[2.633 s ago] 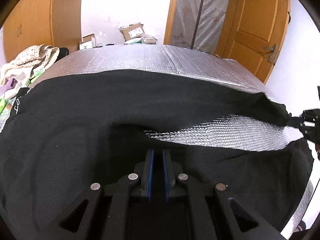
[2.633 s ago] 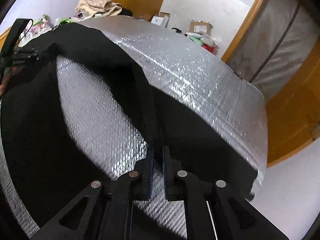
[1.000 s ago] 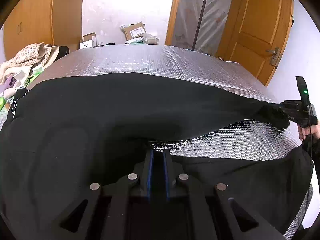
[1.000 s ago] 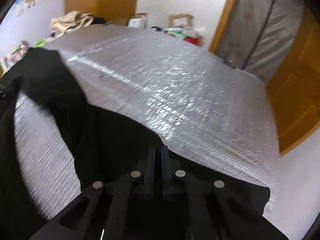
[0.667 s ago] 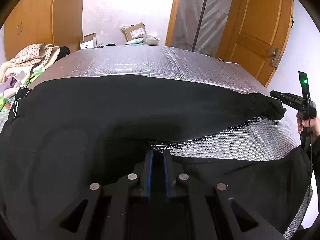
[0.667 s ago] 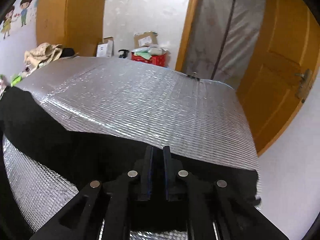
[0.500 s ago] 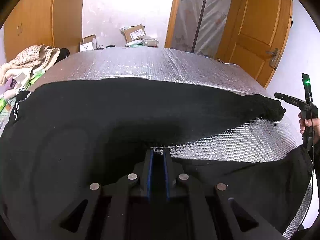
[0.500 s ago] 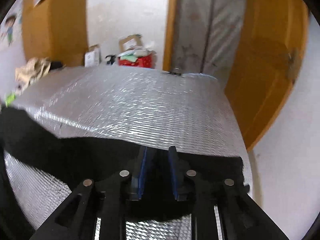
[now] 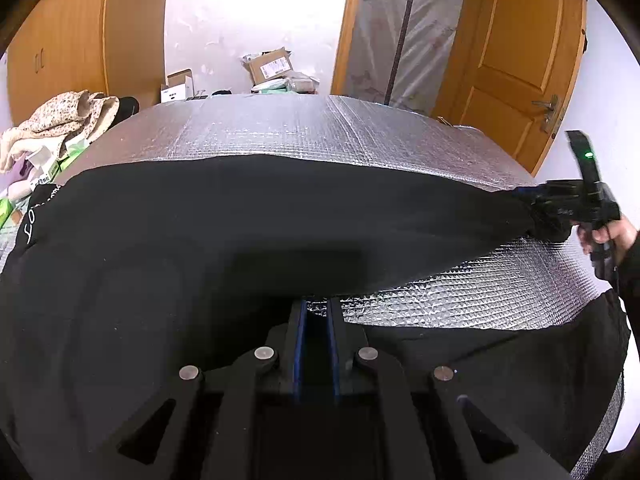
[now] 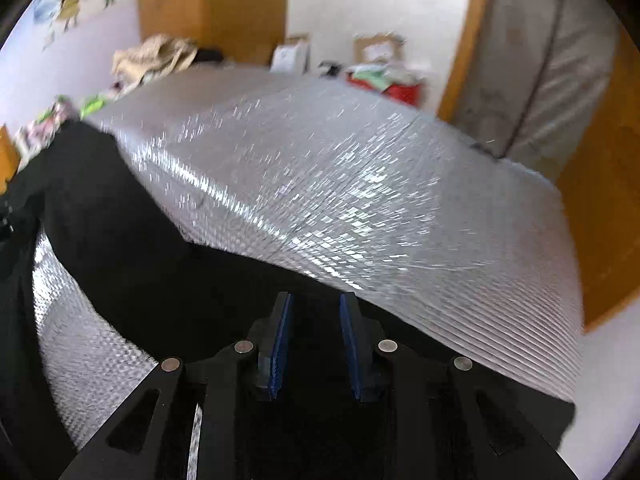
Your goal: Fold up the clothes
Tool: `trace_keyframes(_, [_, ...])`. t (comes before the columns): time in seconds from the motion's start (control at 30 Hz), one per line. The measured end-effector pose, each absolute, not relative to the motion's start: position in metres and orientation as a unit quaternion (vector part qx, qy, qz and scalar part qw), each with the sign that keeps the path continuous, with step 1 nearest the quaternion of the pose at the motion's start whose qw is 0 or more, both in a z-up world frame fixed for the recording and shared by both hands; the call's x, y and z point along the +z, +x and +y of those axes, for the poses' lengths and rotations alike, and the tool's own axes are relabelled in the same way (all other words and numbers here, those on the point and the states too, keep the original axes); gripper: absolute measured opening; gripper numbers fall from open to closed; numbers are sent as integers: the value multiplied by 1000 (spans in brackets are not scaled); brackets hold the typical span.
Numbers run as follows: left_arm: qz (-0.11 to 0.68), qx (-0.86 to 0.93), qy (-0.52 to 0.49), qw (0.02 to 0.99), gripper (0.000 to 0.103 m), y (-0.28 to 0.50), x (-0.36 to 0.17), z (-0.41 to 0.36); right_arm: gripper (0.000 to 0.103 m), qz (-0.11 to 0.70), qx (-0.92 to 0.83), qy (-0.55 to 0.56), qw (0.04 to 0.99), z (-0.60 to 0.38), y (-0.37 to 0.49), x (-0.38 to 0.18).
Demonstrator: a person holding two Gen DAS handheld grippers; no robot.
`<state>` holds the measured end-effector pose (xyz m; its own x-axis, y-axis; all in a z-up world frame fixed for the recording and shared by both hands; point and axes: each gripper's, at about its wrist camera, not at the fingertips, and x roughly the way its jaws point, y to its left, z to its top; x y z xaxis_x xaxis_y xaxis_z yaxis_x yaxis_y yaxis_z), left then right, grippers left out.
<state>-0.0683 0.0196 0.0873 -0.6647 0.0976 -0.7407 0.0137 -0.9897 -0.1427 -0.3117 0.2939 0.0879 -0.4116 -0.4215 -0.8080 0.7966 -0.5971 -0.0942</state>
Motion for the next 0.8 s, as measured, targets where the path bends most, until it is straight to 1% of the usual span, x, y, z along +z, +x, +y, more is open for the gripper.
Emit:
trace_keyframes(0.07, [-70, 909, -410, 24, 10, -68, 86, 19, 29, 235, -802, 393, 383, 294, -315, 86])
trace_keyframes(0.1, [-71, 909, -411, 24, 10, -69, 86, 20, 27, 232, -801, 397, 383, 294, -316, 86])
trace_keyframes(0.13, [-71, 909, -411, 24, 10, -69, 86, 20, 22, 238, -801, 396, 381, 293, -314, 86])
trace_keyframes(0.17, [-70, 909, -411, 24, 10, -69, 85, 19, 0, 248, -801, 392, 379, 291, -311, 87])
trace_keyframes(0.33, [-72, 909, -410, 25, 11, -70, 85, 19, 1, 229, -855, 333, 325, 303, -302, 109])
trace_keyframes(0.43, [-73, 909, -410, 25, 11, -69, 84, 19, 1, 182, -891, 301, 286, 322, -308, 127])
trace_keyframes(0.63, [-73, 909, -410, 24, 11, -69, 84, 19, 3, 150, -899, 321, 259, 337, -319, 126])
trace_keyframes(0.73, [-75, 909, -410, 25, 11, -69, 83, 19, 16, 146, -897, 330, 253, 341, -318, 120])
trace_keyframes(0.77, [-75, 909, -410, 25, 11, -70, 83, 19, 25, 144, -897, 334, 251, 343, -317, 118])
trace_keyframes(0.8, [-75, 909, -410, 25, 11, -70, 83, 19, 26, 132, -901, 334, 243, 349, -318, 119])
